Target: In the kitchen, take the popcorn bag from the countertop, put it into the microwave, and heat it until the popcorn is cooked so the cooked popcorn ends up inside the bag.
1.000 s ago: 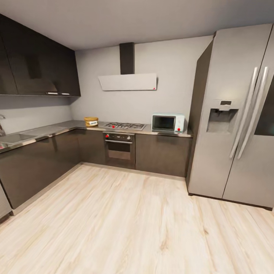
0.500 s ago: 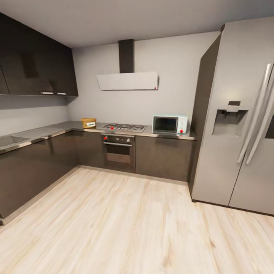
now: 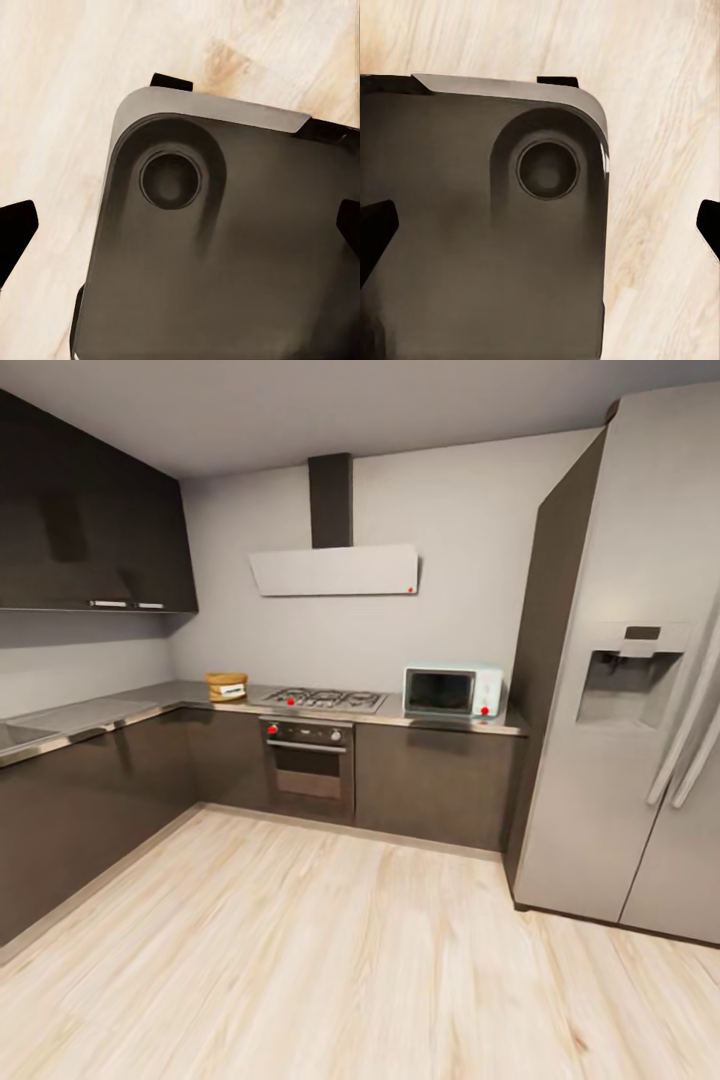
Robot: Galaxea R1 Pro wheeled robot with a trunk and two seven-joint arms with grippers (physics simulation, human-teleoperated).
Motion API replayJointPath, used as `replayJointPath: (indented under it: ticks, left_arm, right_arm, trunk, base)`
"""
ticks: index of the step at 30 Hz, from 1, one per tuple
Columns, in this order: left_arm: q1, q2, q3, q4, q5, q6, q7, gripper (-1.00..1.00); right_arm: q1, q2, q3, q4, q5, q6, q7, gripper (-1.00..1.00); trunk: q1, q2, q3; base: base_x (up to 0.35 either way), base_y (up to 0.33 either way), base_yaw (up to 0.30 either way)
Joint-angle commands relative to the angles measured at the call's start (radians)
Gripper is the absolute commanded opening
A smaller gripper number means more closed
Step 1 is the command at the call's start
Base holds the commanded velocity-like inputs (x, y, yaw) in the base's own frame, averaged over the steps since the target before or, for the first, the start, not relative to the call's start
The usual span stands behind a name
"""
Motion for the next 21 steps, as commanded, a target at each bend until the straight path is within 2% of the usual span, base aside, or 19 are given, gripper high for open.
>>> replayJointPath:
  ticks: [1, 21]
  left_arm:
    - [0.0, 0.0, 0.002, -0.001, 0.004, -0.001, 0.001, 1.0]
    - [0.0, 0.0, 0.002, -0.001, 0.002, -0.002, 0.001, 1.0]
  right_arm:
    - [0.0, 0.0, 0.001, 0.0, 0.001, -0.004, 0.0, 1.0]
    - [0.0, 0.0, 0.002, 0.0, -0.001, -0.004, 0.0, 1.0]
  trunk:
    - [0.001, 0.0, -0.001]
    - [0.001, 0.0, -0.001]
  base:
    - [0.322, 0.0, 0.0]
    - [0.322, 0.0, 0.0]
